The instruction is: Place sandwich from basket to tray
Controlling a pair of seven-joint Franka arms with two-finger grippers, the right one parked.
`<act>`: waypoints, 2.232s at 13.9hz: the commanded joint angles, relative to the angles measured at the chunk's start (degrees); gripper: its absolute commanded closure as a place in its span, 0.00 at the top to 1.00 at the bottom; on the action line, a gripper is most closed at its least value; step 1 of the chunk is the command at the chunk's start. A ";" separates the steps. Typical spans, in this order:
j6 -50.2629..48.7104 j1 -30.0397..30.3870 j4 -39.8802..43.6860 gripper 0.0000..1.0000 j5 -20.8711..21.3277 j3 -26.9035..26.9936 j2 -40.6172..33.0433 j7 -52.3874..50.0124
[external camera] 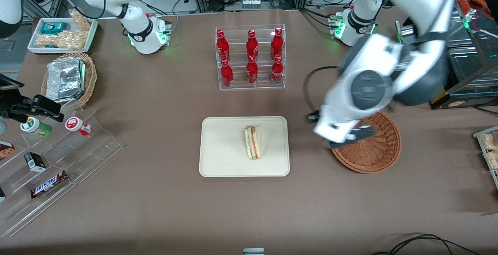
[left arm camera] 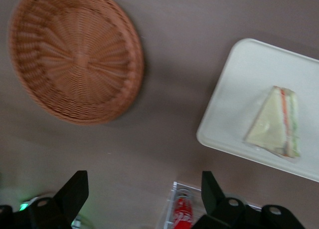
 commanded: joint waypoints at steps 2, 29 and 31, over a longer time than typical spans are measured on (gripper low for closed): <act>-5.65 9.06 -4.88 1.00 -2.18 -0.30 -7.84 9.04; -10.24 7.24 -12.53 1.00 -7.72 16.66 -27.10 30.86; -9.98 7.15 -12.62 1.00 -7.29 16.66 -27.02 30.95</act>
